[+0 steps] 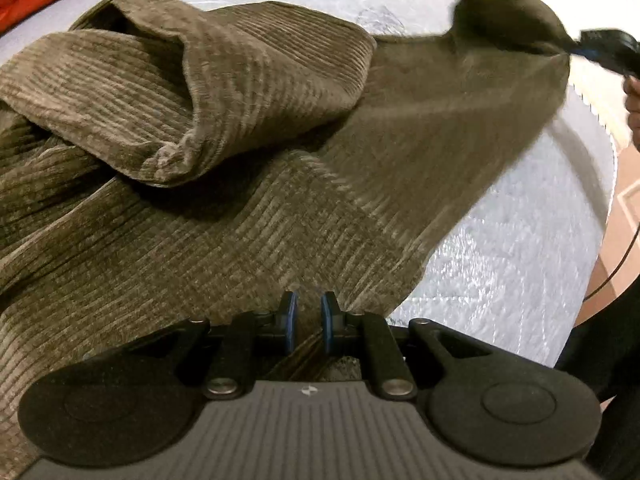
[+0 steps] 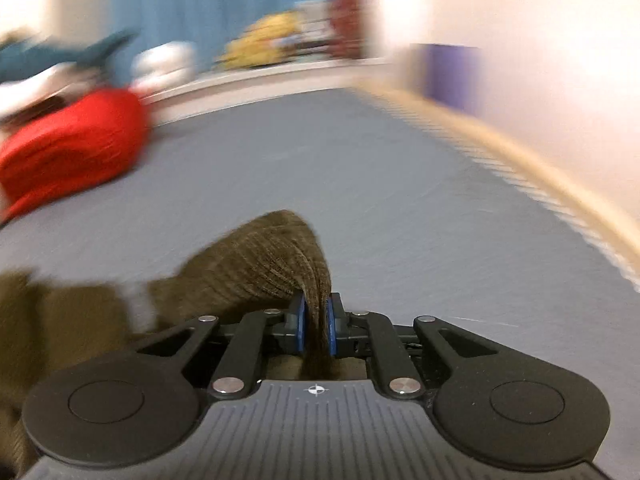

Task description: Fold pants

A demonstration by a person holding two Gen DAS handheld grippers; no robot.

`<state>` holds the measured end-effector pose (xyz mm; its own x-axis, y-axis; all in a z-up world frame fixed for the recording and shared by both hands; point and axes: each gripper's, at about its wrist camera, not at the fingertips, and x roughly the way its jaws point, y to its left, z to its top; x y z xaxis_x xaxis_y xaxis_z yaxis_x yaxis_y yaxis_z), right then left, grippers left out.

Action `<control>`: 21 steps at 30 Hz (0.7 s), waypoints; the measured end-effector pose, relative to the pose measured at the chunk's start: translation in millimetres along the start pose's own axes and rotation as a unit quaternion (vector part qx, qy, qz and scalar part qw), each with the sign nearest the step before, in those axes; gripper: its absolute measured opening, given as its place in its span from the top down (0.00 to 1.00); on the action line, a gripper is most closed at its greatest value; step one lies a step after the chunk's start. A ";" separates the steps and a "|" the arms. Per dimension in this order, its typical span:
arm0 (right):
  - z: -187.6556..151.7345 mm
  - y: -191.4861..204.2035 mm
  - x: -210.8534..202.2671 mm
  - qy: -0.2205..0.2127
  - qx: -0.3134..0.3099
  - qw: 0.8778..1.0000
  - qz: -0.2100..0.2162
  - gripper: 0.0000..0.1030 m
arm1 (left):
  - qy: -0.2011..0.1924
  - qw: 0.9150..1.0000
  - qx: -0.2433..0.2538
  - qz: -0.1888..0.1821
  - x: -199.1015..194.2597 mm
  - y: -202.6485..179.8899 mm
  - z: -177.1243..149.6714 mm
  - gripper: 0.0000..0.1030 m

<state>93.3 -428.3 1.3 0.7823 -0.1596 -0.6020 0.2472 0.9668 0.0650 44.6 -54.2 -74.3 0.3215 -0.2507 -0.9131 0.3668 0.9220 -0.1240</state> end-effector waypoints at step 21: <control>-27.0 -62.3 22.0 0.109 0.114 0.986 0.046 0.47 | -0.018 0.995 0.083 -0.047 4.6 -38.9 1.8 0.59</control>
<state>79.7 -486.6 -37.5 0.6717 -0.0017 -0.7408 0.3219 0.9013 0.2898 33.3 -91.8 -73.0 0.3087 -0.3472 -0.8855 0.5347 0.8333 -0.1403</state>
